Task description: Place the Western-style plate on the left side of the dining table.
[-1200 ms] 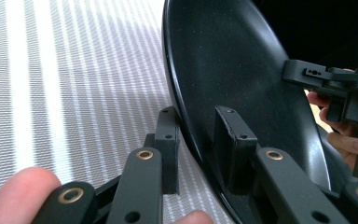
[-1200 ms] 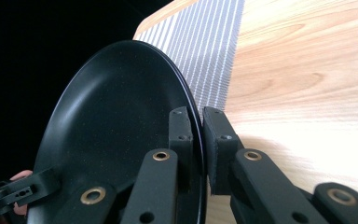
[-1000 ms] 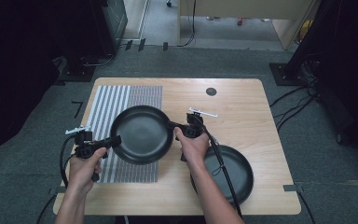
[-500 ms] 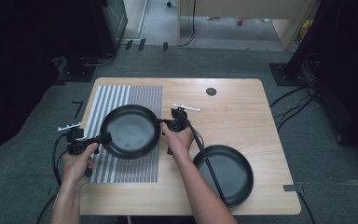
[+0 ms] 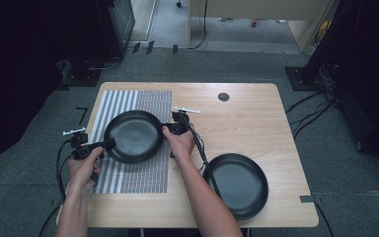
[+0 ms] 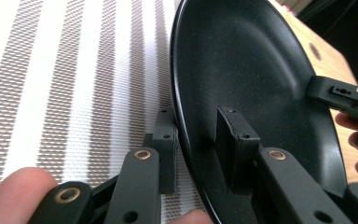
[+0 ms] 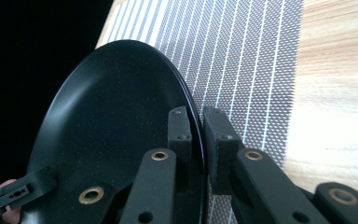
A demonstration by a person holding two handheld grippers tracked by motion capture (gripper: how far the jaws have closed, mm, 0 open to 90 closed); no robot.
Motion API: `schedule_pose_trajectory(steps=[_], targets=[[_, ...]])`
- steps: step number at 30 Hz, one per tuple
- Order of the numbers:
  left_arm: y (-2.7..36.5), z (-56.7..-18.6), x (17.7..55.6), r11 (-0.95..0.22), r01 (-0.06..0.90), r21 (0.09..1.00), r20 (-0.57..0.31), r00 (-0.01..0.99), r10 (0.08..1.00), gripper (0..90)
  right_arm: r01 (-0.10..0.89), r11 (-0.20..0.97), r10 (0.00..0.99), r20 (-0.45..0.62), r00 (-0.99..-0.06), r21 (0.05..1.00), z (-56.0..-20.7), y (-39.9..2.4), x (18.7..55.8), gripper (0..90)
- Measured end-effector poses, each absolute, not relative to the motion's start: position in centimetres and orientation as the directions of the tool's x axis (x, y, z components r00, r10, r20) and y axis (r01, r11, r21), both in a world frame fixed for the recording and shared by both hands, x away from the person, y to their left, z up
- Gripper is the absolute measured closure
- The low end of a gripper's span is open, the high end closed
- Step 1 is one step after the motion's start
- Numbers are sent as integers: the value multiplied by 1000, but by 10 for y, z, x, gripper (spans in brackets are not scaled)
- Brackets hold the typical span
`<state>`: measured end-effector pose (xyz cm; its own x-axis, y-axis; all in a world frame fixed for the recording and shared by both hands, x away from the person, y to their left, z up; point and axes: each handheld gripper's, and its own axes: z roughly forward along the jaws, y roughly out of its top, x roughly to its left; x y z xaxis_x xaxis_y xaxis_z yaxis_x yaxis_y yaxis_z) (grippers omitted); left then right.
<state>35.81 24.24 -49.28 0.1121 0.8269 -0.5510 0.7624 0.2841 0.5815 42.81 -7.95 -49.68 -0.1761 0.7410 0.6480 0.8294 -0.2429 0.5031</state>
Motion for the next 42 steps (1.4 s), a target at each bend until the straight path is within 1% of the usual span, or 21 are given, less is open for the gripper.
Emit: schedule_pose_trajectory(steps=[14, 22, 28, 32, 37, 42], targets=[[239, -505, 370, 327, 745, 581, -541, 54, 839, 698, 831, -249, 763, 629, -149, 498, -510, -69, 449, 816], [243, -506, 373, 362, 737, 571, -559, 26, 829, 696, 821, -253, 769, 621, -150, 512, -512, -64, 454, 820], [245, -509, 375, 375, 725, 578, -553, 10, 833, 691, 811, -252, 774, 613, -159, 528, -513, -57, 457, 820], [245, -512, 377, 377, 727, 573, -551, 2, 834, 685, 809, -262, 775, 614, -148, 527, -514, -55, 459, 822], [244, -512, 377, 360, 725, 587, -531, 10, 847, 674, 804, -256, 781, 604, -155, 537, -513, -54, 459, 820], [239, -510, 375, 310, 721, 619, -476, 31, 879, 642, 780, -206, 821, 538, -192, 592, -511, -49, 456, 799]])
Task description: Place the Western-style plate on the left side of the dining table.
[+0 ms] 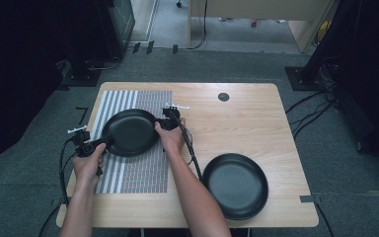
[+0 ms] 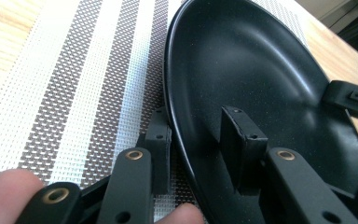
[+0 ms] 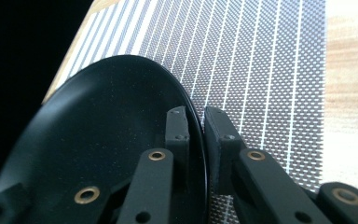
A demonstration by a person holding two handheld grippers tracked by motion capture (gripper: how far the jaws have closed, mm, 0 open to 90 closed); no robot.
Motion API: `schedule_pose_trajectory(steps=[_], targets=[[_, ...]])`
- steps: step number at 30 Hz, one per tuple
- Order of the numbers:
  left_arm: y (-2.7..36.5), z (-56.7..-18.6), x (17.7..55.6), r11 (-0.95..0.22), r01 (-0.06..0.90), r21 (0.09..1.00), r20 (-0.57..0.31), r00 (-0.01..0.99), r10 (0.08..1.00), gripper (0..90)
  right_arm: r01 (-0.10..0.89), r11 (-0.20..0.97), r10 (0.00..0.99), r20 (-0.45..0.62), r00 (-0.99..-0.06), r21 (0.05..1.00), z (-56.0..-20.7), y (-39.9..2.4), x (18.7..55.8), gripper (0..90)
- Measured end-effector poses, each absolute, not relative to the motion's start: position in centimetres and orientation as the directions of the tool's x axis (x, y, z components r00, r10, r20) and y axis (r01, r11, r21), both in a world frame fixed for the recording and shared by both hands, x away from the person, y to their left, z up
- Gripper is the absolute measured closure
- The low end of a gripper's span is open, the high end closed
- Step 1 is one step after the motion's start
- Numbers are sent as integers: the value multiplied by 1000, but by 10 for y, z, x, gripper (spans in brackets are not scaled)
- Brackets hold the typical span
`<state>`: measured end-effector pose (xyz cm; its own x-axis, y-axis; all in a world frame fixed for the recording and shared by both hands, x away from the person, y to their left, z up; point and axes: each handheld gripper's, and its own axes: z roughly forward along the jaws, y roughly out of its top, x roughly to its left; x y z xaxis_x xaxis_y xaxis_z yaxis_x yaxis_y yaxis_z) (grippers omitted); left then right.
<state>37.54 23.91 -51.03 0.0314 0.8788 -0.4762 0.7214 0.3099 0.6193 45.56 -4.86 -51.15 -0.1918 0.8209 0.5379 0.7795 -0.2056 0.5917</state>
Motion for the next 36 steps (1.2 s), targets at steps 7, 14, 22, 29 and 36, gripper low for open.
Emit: schedule_pose_trajectory(steps=[7, 14, 22, 29, 36], targets=[[227, -509, 371, 180, 700, 691, -330, 85, 940, 523, 734, -194, 842, 494, -215, 651, -506, -46, 451, 662], [217, -503, 366, 68, 661, 747, -159, 77, 984, 343, 696, -152, 879, 418, -230, 702, -492, -51, 445, 575], [224, -492, 355, 108, 664, 740, -194, 56, 979, 208, 686, -76, 876, 377, -302, 724, -479, -56, 433, 426], [218, -478, 337, 91, 649, 756, -205, 102, 973, 189, 712, 63, 916, 243, -319, 699, -476, -64, 423, 375], [206, -467, 319, 78, 636, 768, -219, 147, 964, 168, 708, 128, 913, 197, -358, 694, -472, -79, 408, 344]])
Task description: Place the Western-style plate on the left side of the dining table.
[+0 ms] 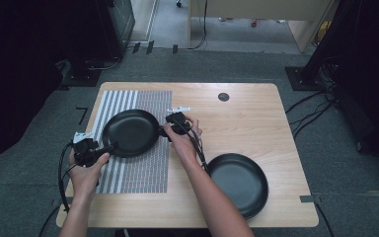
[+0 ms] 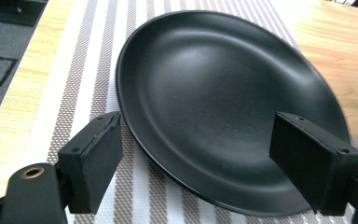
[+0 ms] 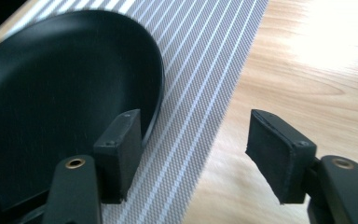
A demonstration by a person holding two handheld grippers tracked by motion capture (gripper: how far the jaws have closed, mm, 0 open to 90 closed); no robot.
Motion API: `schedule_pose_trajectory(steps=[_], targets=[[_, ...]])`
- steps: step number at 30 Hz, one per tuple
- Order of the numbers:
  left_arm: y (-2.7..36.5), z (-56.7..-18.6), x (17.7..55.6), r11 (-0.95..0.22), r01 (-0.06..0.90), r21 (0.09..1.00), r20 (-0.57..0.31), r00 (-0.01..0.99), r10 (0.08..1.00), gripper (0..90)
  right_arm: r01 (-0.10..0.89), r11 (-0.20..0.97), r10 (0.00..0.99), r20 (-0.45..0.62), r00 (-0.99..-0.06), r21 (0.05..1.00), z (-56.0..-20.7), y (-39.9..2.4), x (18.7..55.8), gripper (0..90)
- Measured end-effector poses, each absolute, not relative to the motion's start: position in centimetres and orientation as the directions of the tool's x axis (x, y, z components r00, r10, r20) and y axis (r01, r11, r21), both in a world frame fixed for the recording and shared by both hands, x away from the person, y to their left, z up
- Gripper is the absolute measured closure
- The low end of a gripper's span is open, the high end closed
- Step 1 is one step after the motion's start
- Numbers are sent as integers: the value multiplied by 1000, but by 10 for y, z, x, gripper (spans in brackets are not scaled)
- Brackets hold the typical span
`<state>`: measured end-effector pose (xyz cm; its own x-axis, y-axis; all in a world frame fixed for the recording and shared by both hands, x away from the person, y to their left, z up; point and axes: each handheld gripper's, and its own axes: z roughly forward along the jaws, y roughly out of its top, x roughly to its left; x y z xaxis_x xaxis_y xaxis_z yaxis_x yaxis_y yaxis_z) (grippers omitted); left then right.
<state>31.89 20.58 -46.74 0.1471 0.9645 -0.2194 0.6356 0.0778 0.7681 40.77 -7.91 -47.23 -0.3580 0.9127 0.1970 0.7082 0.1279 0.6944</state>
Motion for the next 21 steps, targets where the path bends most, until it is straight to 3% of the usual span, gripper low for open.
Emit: schedule_pose_trajectory(steps=[12, 21], targets=[[198, -459, 290, 70, 635, 769, -249, 197, 948, 96, 673, 129, 882, 226, -414, 729, -453, -114, 383, 315], [200, -462, 270, 70, 645, 761, -251, 193, 949, 95, 663, 133, 864, 242, -442, 737, -447, -139, 364, 297]])
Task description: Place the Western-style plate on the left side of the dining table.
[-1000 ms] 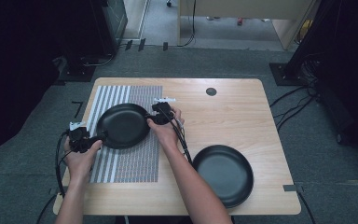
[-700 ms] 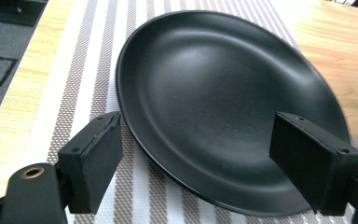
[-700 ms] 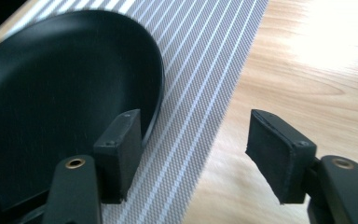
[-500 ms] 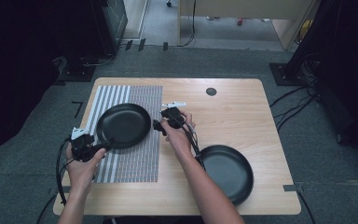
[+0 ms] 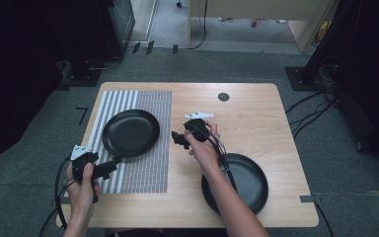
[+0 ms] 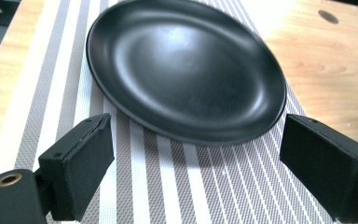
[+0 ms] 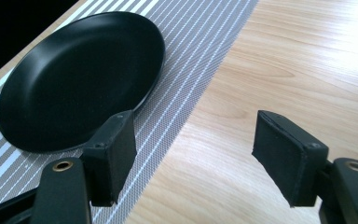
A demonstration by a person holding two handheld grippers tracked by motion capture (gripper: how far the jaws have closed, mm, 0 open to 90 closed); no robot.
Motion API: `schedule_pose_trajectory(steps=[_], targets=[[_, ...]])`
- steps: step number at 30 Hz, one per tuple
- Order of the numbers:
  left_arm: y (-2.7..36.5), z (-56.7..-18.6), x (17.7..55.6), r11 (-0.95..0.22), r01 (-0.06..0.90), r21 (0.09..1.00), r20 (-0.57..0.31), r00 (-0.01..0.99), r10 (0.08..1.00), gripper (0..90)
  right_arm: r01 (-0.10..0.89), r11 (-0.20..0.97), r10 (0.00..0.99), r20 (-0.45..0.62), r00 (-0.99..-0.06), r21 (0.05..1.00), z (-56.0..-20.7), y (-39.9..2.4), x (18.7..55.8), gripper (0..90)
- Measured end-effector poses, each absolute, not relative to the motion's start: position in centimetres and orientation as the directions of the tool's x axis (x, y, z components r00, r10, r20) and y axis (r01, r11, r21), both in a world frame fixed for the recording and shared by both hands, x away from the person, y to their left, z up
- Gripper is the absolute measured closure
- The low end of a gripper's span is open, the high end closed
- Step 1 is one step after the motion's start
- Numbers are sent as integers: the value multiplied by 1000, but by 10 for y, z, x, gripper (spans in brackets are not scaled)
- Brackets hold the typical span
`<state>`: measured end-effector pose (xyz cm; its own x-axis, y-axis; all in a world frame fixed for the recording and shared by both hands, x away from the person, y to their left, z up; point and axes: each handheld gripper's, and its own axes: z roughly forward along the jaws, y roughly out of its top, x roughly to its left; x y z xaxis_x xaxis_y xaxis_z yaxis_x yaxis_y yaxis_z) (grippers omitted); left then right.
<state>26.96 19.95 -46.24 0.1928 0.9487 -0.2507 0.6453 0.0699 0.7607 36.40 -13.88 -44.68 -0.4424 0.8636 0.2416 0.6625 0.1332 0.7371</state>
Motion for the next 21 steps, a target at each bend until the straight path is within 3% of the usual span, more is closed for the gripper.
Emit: schedule_pose_trajectory(steps=[9, 21], targets=[[203, -470, 261, 73, 655, 752, -211, 133, 968, 97, 648, 111, 865, 247, -436, 754, -443, -169, 344, 300], [201, -476, 254, 33, 651, 758, -155, 131, 979, 97, 645, 50, 874, 279, -398, 763, -445, -211, 321, 298]])
